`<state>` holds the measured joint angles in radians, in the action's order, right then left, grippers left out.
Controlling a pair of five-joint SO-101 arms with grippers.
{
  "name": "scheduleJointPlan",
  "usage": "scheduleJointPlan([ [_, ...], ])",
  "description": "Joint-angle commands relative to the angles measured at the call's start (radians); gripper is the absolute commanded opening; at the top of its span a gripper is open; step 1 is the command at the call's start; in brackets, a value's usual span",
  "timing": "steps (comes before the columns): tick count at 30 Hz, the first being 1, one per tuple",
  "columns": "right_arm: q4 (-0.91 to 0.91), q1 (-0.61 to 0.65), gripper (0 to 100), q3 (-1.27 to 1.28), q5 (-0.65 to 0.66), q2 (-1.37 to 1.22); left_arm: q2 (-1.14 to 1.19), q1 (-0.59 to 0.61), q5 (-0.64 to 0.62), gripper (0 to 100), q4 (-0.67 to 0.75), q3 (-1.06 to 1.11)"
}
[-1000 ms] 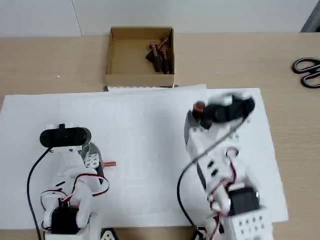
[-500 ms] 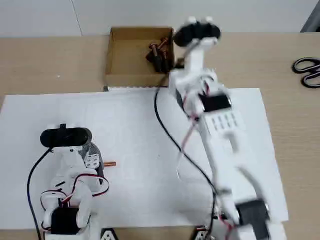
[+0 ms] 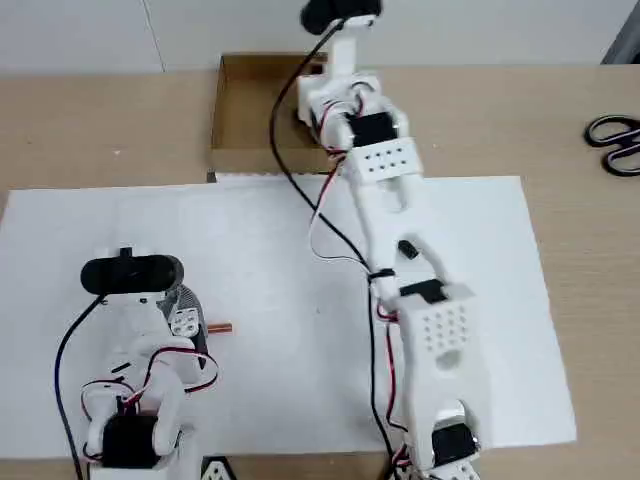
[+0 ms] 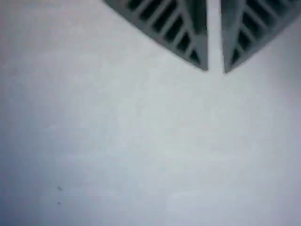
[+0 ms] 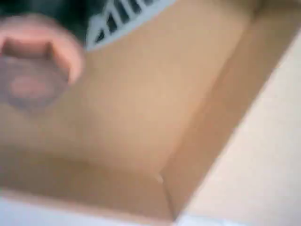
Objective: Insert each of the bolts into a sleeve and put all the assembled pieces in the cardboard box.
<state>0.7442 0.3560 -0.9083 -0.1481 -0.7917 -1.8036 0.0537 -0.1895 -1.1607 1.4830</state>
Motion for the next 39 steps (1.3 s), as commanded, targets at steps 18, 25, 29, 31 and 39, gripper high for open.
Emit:
scheduleJointPlan([
  [18, 0.335, 0.084, 28.8, -0.565, 0.069, -0.259, -0.011, 0.003, 0.009, 1, 0.011, -0.004],
  [25, 0.507, 0.065, 28.8, -0.638, 0.066, -0.251, -0.011, 0.003, 0.009, 1, 0.011, -0.005],
  [29, 0.762, 0.047, 28.8, -0.778, 0.068, -0.254, -0.011, 0.003, 0.009, 1, 0.012, -0.007],
  [31, 0.872, 0.028, 28.8, -0.772, 0.068, -0.251, -0.011, 0.003, 0.009, 1, 0.012, -0.007],
  [39, 0.995, -0.068, 28.8, -0.769, 0.078, -0.254, -0.011, 0.003, 0.009, 1, 0.018, -0.012],
])
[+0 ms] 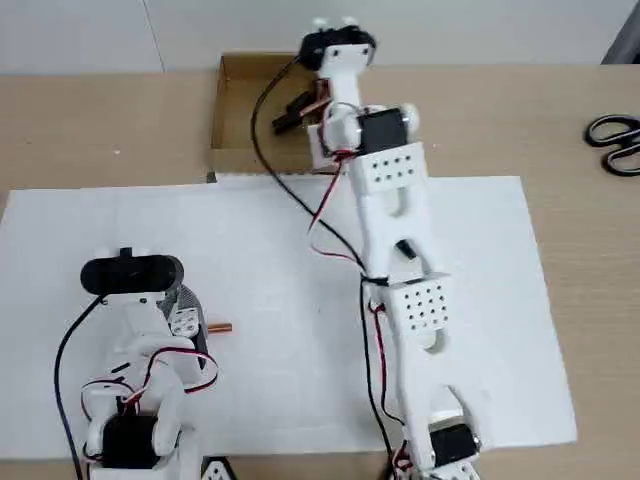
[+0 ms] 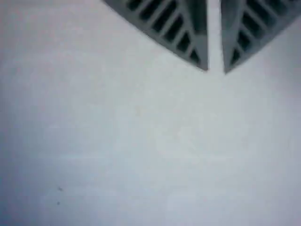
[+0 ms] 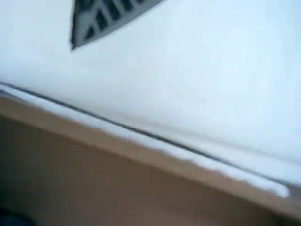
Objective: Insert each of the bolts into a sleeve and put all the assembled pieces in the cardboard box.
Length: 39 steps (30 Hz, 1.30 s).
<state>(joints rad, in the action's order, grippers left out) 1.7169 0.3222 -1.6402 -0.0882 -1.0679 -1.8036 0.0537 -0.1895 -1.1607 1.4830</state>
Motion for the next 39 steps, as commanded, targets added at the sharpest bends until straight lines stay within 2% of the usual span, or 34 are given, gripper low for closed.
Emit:
scheduleJointPlan([
  [1, 0.028, -0.042, 28.8, -0.035, 0.046, 0.018, -0.011, 0.003, 0.009, 1, 0.018, -0.013],
  [5, 0.035, -0.051, 28.8, 0.092, 0.178, 0.035, -0.011, 0.003, 0.009, 1, 0.018, -0.038],
  [17, 0.019, -0.045, 28.8, 0.835, 0.325, 0.456, -0.011, 0.003, 0.009, 1, 0.02, -0.044],
  [24, 0.022, -0.05, 28.8, 0.962, 0.408, 0.533, -0.011, 0.003, 0.009, 1, 0.02, -0.061],
  [30, 0.022, -0.111, 28.8, 0.994, 0.46, 0.553, -0.011, 0.002, 0.009, 1, 0.017, -0.124],
  [39, 0.019, -0.14, 28.8, 1.068, 0.512, 0.552, -0.011, 0.002, 0.009, 1, 0.018, -0.087],
])
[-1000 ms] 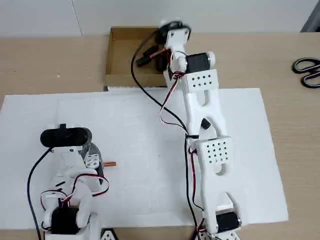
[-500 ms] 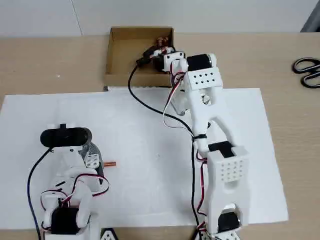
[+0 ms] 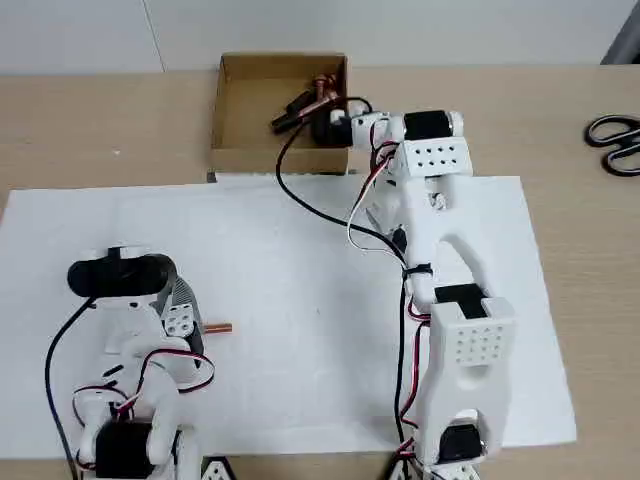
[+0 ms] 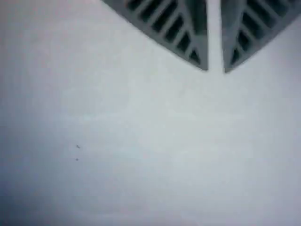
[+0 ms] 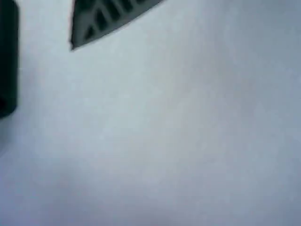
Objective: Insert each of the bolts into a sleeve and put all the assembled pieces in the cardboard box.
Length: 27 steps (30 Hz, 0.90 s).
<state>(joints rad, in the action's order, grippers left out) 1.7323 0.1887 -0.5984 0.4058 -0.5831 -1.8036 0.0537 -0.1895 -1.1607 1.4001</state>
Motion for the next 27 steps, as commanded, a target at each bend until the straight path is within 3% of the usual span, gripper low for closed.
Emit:
scheduleJointPlan([
  [1, 0.004, -0.007, 28.8, 0.049, 0.028, 0.067, -0.011, 0.002, 0.009, 1, 0.018, -0.001],
  [11, -0.051, -0.007, 19.9, 0.106, 0.057, 0.03, -0.011, 0.002, 0.009, 1, 0.017, 0.001],
  [27, -0.134, -0.03, 19.5, 0.1, 0.098, -0.111, -0.011, 0.002, 0.074, 1, 0.017, 0.002],
])
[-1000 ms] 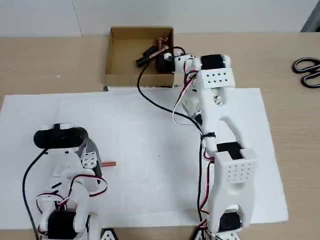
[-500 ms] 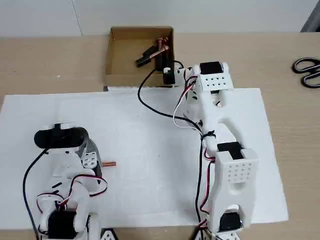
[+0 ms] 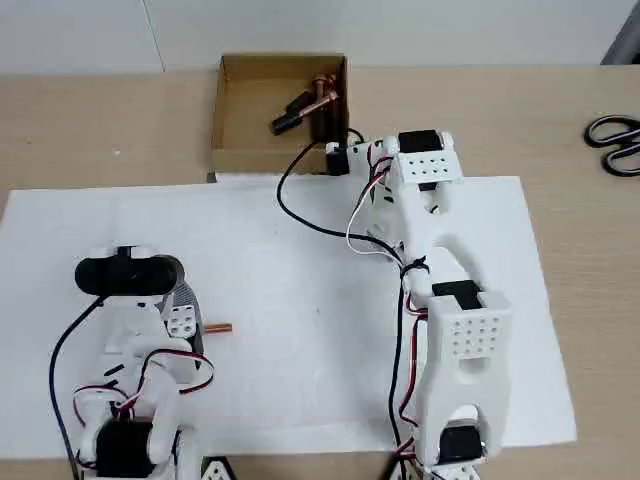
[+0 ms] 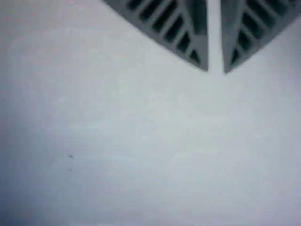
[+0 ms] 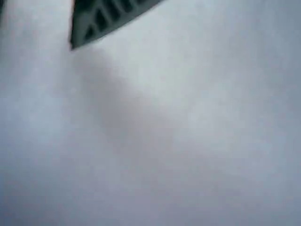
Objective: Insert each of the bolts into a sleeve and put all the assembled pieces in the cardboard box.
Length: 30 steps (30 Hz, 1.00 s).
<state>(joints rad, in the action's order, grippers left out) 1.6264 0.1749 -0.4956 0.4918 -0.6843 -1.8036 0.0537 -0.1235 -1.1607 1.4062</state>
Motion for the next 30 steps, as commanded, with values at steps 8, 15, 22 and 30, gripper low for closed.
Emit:
scheduleJointPlan([
  [8, -0.022, -0.031, 5.4, -0.003, 0.011, -0.008, -0.011, 0.002, 0.006, 1, 0.018, 0.012],
  [15, -0.022, -0.03, 5.4, -0.003, 0.012, -0.019, -0.011, 0.003, 0.003, 1, 0.018, 0.028],
  [22, -0.022, -0.025, 5.4, 0.002, 0.012, -0.061, -0.011, 0.003, 0.0, 1, 0.018, 0.03],
  [30, -0.012, -0.022, 0.9, -0.044, 0.006, -0.076, -0.011, 0.003, -0.041, 1, 0.034, 0.022],
])
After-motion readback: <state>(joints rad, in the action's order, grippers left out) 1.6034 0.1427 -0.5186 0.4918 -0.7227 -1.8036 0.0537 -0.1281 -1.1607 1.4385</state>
